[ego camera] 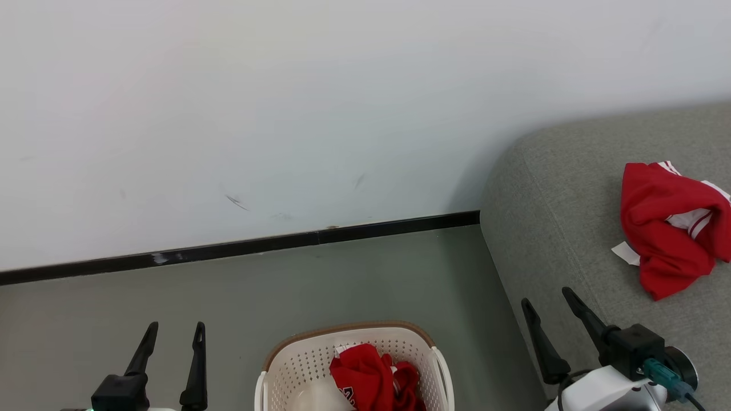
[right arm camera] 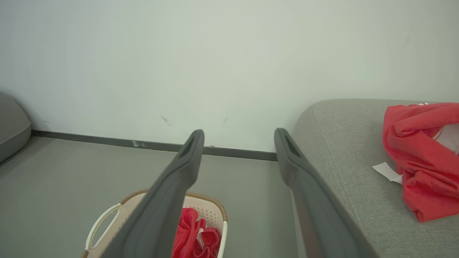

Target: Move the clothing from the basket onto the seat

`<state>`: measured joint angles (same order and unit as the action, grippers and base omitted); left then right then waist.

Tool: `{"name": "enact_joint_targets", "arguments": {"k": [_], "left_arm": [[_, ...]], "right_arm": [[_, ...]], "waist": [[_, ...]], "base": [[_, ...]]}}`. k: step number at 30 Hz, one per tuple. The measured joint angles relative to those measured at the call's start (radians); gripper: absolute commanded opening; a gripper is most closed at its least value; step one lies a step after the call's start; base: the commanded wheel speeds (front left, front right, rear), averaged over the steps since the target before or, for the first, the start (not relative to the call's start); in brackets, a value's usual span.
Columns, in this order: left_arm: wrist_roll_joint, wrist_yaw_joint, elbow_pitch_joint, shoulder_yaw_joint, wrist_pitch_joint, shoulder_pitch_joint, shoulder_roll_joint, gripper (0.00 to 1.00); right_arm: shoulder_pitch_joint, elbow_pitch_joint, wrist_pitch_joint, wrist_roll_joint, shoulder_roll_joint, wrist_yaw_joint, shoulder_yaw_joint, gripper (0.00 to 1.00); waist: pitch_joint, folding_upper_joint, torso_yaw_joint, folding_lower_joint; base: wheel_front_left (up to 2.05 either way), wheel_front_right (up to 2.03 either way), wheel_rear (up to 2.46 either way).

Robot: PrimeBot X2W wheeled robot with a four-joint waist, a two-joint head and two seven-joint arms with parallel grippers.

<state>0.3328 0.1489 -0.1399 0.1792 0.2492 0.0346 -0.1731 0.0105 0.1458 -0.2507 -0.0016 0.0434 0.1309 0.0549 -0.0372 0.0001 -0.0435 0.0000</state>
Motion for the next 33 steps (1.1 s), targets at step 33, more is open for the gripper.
{"name": "enact_joint_targets", "arguments": {"k": [33], "left_arm": [[-0.034,-0.021,-0.008,0.000,0.000,0.015,0.021,1.00]], "right_arm": [[0.067,-0.077,0.000,0.037,-0.001,0.000,0.007,1.00]], "waist": [[-0.023,0.0000,-0.008,0.0000]], "base": [[0.00,0.00,0.00]]}}
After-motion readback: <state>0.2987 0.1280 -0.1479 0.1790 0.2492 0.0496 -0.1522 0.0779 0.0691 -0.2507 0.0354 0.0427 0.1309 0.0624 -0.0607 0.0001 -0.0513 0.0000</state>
